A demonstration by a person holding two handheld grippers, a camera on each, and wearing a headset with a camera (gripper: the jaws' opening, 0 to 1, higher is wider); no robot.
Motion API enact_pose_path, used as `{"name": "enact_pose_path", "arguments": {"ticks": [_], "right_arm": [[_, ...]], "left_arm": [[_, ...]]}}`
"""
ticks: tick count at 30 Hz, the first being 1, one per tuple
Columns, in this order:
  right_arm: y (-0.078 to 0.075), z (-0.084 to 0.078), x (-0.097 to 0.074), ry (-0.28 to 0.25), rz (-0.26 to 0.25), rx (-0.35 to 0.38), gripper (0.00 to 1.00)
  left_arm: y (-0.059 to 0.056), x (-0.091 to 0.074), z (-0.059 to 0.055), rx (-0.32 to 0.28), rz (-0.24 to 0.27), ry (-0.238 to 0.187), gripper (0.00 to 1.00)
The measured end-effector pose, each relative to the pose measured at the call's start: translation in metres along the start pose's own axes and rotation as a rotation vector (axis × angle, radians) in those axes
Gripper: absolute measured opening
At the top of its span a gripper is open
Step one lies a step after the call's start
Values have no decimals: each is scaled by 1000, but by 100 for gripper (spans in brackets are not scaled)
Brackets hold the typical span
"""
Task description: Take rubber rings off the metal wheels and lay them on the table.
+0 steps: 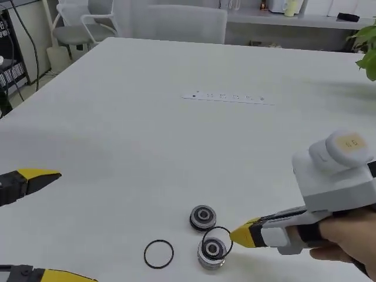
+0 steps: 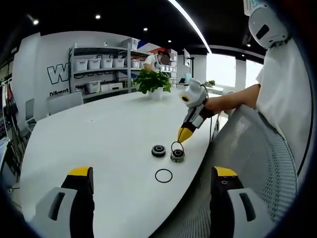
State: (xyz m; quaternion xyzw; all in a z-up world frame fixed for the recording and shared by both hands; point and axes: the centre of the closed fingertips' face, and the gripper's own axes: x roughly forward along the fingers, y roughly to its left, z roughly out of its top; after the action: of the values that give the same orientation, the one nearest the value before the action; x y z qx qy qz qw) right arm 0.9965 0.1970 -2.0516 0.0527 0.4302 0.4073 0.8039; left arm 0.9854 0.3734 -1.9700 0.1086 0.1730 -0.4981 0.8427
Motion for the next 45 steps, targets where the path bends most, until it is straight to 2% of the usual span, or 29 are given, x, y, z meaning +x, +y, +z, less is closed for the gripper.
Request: {"name": "enact_pose_path", "arguments": {"ticks": [11,26,31,35,39,45], "right_arm": [[-12,9,-13,-57,-51,34,0],[-15,32,-37,-163,-91,78,0],[-12,40,-43,-183,-93,76,0],[-1,52,-47,-221,-55,89,0],[7,61,-49,-236,-42,76,0],[17,67,-49,-216,-42,28,0]], "left_arm": [[0,1,1,-45,-7,-27,99],[-1,2,-8,-37,-22,9,99],[-4,3,-8,-35,-31,15,99],[-5,4,-7,-35,-34,15,99],[-6,4,-7,-32,-36,20,99],[-7,4,-6,-36,-36,18,99]]}}
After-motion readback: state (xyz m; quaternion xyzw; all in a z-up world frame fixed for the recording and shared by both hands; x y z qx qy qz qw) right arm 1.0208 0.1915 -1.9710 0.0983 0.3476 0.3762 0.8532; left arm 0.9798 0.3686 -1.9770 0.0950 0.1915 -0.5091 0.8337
